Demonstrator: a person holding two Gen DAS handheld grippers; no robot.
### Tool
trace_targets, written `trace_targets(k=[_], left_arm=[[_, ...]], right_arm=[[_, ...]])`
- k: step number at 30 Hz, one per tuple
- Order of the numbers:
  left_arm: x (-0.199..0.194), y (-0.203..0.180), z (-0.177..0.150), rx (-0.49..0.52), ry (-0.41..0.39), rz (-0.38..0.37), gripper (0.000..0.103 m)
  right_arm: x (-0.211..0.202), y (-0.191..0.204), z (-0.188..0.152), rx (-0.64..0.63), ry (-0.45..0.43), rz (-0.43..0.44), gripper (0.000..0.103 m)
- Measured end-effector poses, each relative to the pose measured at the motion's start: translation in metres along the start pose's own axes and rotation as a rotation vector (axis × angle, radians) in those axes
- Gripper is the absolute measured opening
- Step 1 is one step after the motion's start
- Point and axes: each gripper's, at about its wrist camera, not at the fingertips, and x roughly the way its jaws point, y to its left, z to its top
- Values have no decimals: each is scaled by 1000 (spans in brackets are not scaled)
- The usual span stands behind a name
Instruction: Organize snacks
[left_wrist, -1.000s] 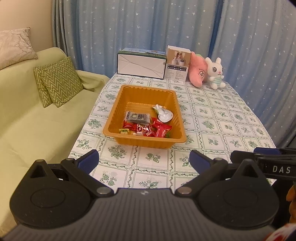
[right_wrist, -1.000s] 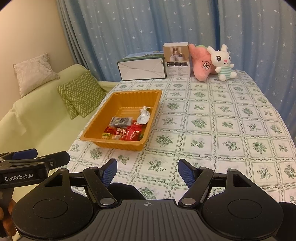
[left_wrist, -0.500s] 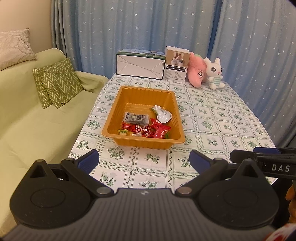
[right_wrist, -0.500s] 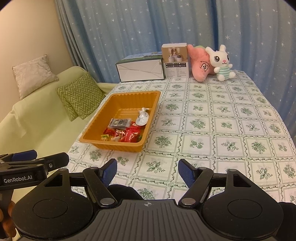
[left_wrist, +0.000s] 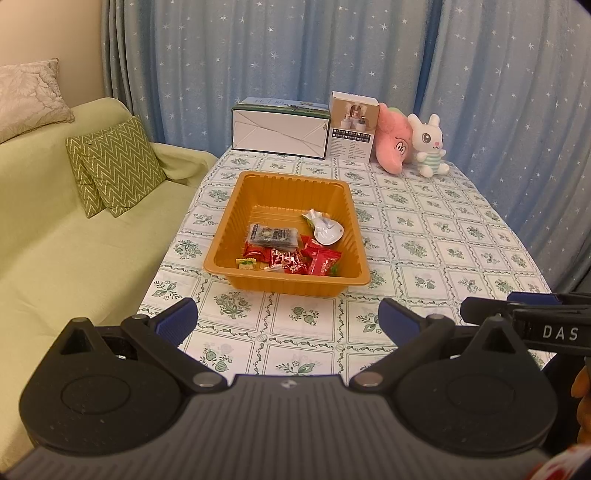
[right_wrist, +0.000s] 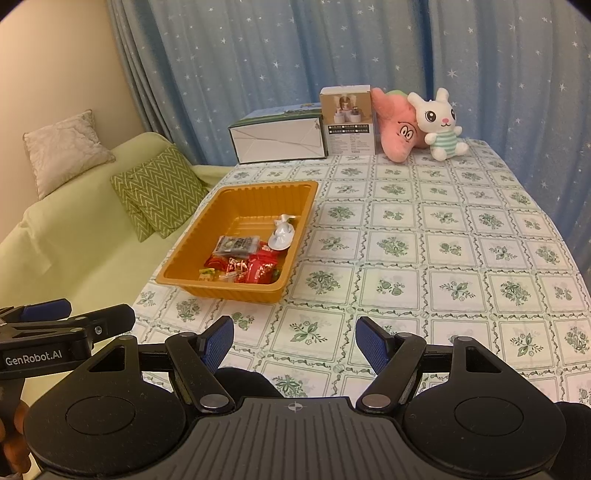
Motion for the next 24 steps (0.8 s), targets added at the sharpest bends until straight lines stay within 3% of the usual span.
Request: trace_targets(k=[24], left_arm=[[1, -3, 0, 5, 1, -6, 103]], right_arm=[[0, -2, 0, 6, -3, -2, 73]])
